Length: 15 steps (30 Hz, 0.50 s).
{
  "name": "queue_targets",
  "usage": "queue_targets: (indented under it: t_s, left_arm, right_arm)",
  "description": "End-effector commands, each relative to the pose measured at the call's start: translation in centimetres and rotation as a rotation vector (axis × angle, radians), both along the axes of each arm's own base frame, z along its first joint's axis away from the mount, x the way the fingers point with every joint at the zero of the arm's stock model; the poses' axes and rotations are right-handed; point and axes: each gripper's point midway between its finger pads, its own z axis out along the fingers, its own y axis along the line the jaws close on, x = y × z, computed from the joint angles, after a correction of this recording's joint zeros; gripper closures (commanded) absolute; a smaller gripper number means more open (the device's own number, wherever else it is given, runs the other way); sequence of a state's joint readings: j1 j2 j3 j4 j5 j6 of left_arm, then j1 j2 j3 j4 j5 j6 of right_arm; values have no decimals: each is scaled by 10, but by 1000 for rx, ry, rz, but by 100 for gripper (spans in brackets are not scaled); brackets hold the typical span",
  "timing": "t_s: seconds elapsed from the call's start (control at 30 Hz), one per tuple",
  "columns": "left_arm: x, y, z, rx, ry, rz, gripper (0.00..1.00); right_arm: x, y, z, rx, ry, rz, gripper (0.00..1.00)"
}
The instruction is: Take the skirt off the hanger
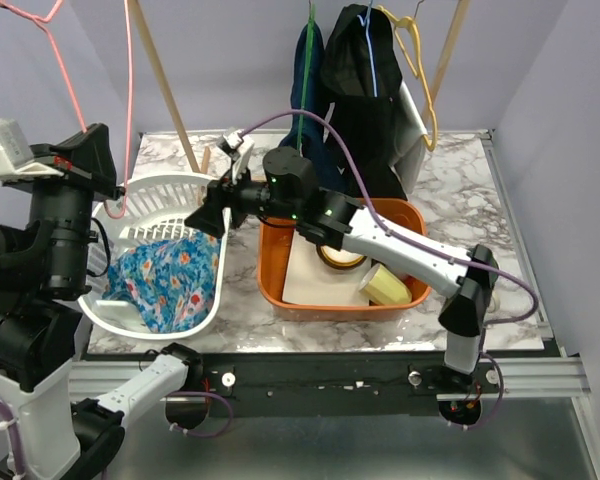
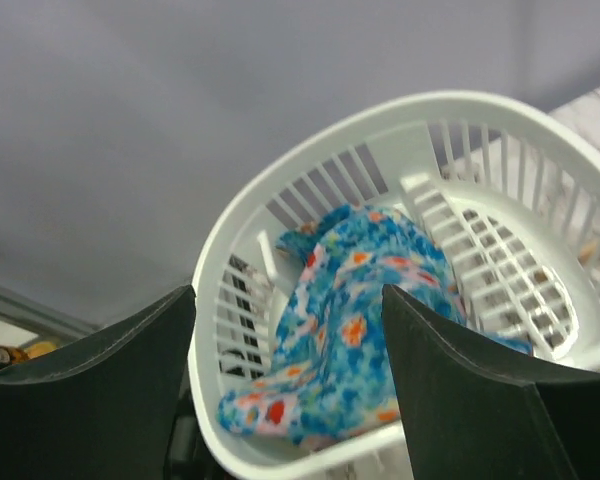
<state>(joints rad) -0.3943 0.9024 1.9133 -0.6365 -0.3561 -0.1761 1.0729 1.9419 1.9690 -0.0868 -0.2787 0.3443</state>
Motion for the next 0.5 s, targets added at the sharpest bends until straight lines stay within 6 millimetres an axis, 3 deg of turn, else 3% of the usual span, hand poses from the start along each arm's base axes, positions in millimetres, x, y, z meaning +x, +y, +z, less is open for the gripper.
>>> queue_targets:
  t_s: [0.0,0.1,0.2,0.3,0.33,0.4,0.47]
  left_arm:
    - [28,-3,-30,27,93,50,100]
    - [43,-13,-61,51,198,27,100]
    - [45,-15,-89,62,285,21,100]
    - [35,-15,-99,64,311,-2,100]
    - [32,-17,-102,71,316,-18,100]
    - [33,-19,-110,90,331,-25,100]
    - [42,-18,-125,122,385,1,100]
  right_arm:
    - [-13,-35,-43,-152,11,-40,28]
    - [-26,-57,-31,-131,9,-32,42]
    - [-37,-76,-13,-87,-20,-30,43]
    - [-46,-101,10,-36,-73,-44,41]
    - [-49,-114,24,-7,-91,-65,38]
    - [-50,-124,27,-3,-93,-87,18]
    - [-52,-137,38,13,-84,-120,8]
